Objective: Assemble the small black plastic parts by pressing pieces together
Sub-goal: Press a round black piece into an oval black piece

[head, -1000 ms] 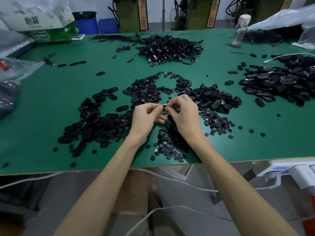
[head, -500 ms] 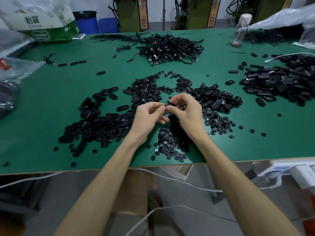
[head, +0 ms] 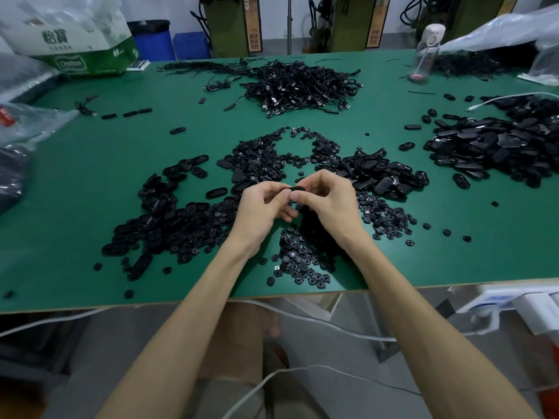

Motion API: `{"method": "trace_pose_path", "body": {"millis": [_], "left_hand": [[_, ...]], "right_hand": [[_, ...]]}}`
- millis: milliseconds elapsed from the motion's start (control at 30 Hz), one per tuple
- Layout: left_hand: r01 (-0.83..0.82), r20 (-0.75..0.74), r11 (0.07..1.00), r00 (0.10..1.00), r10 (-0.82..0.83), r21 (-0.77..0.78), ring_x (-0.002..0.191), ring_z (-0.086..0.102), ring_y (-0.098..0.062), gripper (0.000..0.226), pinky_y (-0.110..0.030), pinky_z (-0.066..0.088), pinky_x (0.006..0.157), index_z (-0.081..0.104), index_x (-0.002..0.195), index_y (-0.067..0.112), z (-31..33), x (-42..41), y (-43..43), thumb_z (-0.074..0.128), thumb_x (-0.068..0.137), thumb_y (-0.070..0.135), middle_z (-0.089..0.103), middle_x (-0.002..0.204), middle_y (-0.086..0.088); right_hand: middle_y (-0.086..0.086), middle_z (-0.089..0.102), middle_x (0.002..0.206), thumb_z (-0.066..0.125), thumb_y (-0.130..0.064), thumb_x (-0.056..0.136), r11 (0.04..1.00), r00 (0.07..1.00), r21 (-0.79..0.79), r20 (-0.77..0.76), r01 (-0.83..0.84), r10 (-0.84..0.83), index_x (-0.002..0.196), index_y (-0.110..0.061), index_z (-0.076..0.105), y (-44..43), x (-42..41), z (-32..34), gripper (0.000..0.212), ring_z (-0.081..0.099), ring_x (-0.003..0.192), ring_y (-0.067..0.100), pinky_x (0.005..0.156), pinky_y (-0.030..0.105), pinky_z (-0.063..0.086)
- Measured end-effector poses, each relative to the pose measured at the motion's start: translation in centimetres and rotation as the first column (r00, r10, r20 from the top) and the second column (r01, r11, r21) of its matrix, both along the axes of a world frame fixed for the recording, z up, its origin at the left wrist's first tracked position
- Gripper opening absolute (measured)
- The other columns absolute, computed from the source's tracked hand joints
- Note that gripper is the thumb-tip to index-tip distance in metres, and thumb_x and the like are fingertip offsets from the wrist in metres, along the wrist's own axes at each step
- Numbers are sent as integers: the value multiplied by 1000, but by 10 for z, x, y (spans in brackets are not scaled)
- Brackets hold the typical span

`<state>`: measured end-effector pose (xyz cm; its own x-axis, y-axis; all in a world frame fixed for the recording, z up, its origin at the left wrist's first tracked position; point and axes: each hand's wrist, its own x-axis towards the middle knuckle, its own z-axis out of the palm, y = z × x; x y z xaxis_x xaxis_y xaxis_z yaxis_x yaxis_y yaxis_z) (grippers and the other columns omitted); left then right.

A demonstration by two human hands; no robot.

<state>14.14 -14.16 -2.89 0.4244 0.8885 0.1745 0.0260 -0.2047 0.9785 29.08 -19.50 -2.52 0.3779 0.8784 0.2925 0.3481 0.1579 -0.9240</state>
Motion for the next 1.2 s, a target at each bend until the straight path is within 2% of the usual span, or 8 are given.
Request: {"method": "trace_pose_path", "body": {"millis": [200,367,467,667,867,1067,1200], "left_hand": [[-19,-56,999,998,21,36,66,70,-21,13,-34,59,64,66,109,-2,0,2,-1,56,105,5,75,89,-12],[-12,-57,999,998,14,41,64,69,-19,10,-33,59,63,67,106,3,0,3,-2,60,103,9,76,84,-2],[-12,-62,999,998,15,42,64,69,-18,8,-33,59,63,67,103,5,0,3,-2,60,103,8,76,83,-2],[-47,-104,997,993,54,61,65,70,-20,12,-34,60,66,64,108,-4,-2,5,-2,57,103,5,76,87,-13],[-47,-96,997,994,53,63,62,69,-18,7,-31,59,63,65,101,2,-2,4,0,58,101,4,74,72,1],[-53,-100,996,993,60,66,58,67,-15,7,-27,57,61,65,102,2,-2,5,0,58,101,3,70,70,-4],[-75,-115,995,990,83,69,57,67,-14,9,-28,56,61,64,105,-1,-1,6,0,59,100,5,69,69,-4]], "right_hand": [[3,75,79,82,-9,86,999,999,33,-44,-12,14,94,-8,76,1,0,0,10,69,67,10,67,20,54],[5,77,83,75,-7,92,999,999,50,-39,-14,16,102,-4,78,1,2,0,11,73,74,13,74,25,58],[5,77,83,76,-7,91,999,999,48,-35,-17,19,102,-5,78,1,2,0,11,73,74,15,75,26,59],[0,77,79,78,-8,90,998,999,50,-15,-34,35,98,-9,79,1,0,-1,8,72,70,11,68,20,56],[-2,76,76,79,-8,88,998,998,39,-24,-49,50,92,-15,78,1,0,-1,8,70,67,8,67,22,55],[-8,73,72,79,-9,89,999,999,30,-18,-35,35,91,-14,76,1,-2,0,6,64,64,3,62,18,50],[-8,73,76,80,-12,89,1000,1000,16,24,-21,21,91,-16,76,2,-2,0,6,65,68,1,68,23,53]]}}
